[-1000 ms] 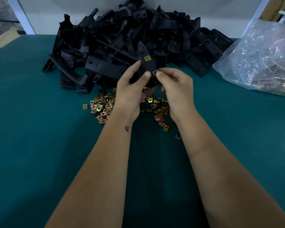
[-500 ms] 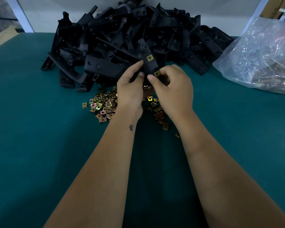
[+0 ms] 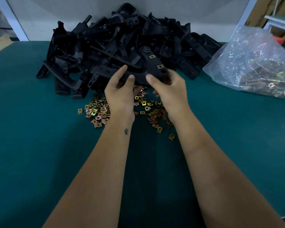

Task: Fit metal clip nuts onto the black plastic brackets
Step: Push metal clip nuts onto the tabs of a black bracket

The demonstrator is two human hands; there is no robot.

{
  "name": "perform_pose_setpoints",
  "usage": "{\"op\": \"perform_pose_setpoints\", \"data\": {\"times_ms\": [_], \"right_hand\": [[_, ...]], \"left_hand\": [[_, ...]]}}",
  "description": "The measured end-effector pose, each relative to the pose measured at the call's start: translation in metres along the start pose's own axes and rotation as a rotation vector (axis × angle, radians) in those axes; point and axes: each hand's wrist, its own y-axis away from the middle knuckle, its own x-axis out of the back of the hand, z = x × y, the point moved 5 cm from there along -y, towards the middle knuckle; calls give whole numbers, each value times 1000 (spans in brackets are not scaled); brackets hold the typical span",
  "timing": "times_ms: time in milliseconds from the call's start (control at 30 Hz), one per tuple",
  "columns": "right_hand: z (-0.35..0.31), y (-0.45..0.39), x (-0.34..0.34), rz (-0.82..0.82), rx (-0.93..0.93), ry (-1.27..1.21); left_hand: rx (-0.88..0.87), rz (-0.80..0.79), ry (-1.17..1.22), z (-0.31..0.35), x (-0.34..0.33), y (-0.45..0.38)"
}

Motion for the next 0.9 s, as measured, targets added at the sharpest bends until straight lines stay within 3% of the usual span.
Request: {"op": "perform_pose_setpoints", "data": {"times_ms": [200, 433, 667, 900], "right_hand": [[5, 9, -4, 120, -174, -285], [-8, 20, 51, 477, -224, -487], [-13, 64, 185, 817, -173, -618], [-9, 175, 348, 1380, -111, -472]], "left_hand": [[-88, 32, -94, 1, -11, 11], [-40, -54, -136, -21, -80, 53], [5, -430, -286, -55, -180, 149], [20, -957, -394, -110, -264, 309]]}}
